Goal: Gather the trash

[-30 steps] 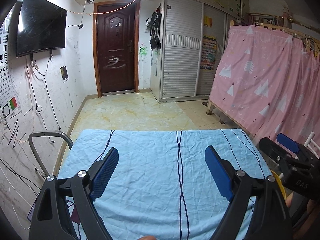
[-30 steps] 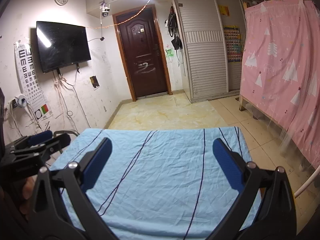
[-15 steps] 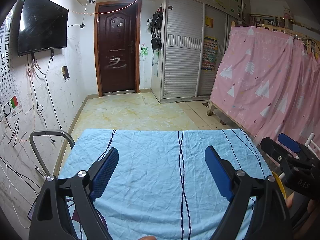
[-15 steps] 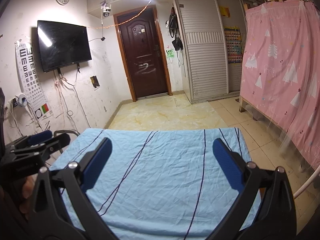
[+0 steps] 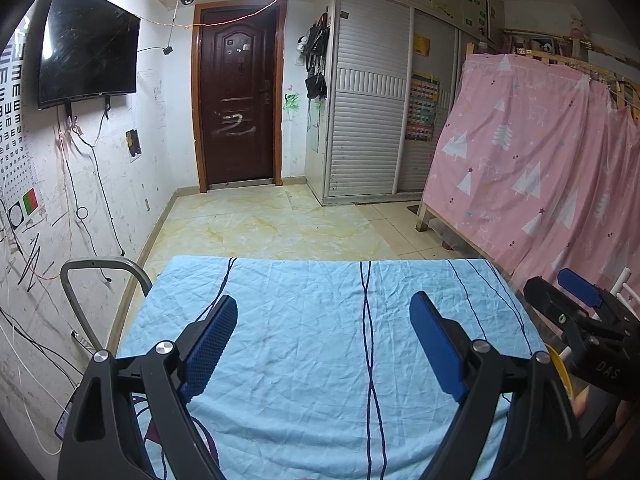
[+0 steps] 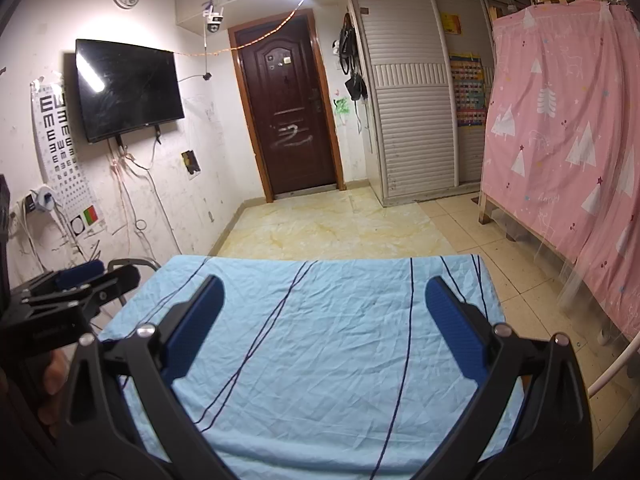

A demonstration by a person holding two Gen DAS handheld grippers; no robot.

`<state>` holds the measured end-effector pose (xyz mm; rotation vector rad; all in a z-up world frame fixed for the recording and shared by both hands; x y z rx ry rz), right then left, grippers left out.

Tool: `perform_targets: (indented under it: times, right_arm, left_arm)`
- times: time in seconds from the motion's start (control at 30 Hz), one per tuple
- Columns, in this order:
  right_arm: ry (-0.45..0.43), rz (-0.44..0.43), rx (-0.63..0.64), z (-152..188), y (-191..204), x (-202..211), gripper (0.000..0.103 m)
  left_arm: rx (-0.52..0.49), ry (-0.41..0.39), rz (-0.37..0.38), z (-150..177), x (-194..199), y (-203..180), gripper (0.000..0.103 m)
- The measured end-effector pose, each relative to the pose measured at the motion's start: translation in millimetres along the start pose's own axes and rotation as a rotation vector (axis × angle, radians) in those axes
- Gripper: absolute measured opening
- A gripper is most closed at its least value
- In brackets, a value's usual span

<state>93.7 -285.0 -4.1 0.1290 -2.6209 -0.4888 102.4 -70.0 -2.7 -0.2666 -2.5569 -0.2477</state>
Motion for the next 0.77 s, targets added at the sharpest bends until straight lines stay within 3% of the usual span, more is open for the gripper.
perform_targets:
  times: [0.77]
  right_arm:
    - [0.023, 0.005, 0.012, 10, 4, -9, 0.097]
  left_arm:
    - [0.040, 0.016, -0.008, 7, -9, 16, 0.079]
Point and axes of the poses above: each gripper's, at about its wrist camera, not at the fingertips, and x roughly against the way its jaws point, y to its left, z to its underside, the point moved 10 cm from there along -x, roughly the way its jaws point, and after that the axes turned 12 degrees about -x, right-handed, at the moved point
